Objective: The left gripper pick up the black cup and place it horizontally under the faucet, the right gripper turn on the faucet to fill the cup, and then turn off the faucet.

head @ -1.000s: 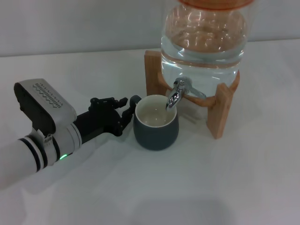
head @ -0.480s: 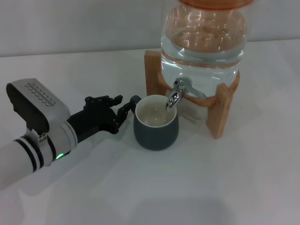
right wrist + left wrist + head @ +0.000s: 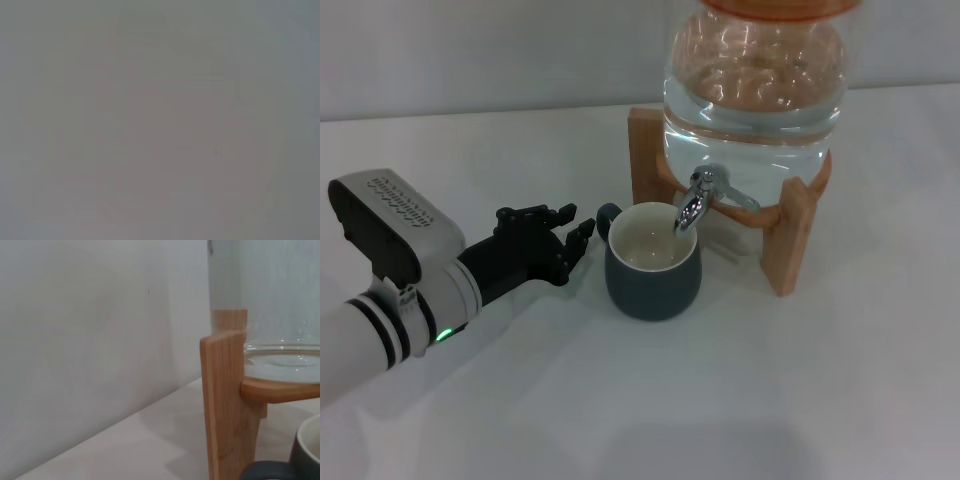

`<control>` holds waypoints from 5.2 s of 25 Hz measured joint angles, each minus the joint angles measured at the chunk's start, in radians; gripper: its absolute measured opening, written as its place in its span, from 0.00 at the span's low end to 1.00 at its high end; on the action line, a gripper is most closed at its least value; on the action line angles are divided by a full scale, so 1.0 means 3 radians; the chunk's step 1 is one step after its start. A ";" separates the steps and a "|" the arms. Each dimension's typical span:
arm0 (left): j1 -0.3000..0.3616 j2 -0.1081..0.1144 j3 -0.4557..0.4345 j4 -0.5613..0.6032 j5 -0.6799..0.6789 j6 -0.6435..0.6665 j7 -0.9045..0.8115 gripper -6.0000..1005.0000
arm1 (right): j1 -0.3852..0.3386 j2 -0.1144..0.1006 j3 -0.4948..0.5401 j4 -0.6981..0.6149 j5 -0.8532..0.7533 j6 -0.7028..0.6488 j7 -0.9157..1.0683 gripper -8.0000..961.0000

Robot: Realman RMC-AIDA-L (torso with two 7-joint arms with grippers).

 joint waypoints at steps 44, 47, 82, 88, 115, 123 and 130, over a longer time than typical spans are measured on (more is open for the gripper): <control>0.1986 0.0072 -0.0537 0.2440 0.0344 0.1090 -0.0653 0.28 | -0.0132 0.0013 -0.0364 -0.0156 -0.0805 0.0461 0.0078 0.87; 0.1929 0.0074 -0.0550 0.2404 0.0348 0.1207 -0.0661 0.28 | -0.0163 0.0094 -0.0474 -0.0306 -0.0860 0.0745 0.0151 0.87; 0.1986 0.0071 -0.0792 0.2563 0.0373 0.1436 -0.0687 0.28 | -0.0029 0.0493 -0.3028 -0.1230 -0.0068 0.1400 0.1137 0.87; 0.2112 0.0072 -0.0794 0.2675 0.0437 0.1436 -0.0689 0.28 | 0.0142 0.0495 -0.3174 -0.0970 -0.0074 0.1137 0.1058 0.87; 0.2127 0.0069 -0.0794 0.2599 0.0483 0.1437 -0.0737 0.28 | 0.0257 0.0502 -0.3303 -0.0916 0.0125 0.1153 0.1062 0.87; 0.2111 0.0066 -0.0783 0.2560 0.0483 0.1437 -0.0737 0.28 | 0.0305 0.0502 -0.3422 -0.0917 0.0188 0.1078 0.1071 0.87; 0.2132 0.0067 -0.0776 0.2560 0.0483 0.1428 -0.0737 0.28 | 0.0316 0.0502 -0.3453 -0.0890 0.0180 0.1004 0.1068 0.87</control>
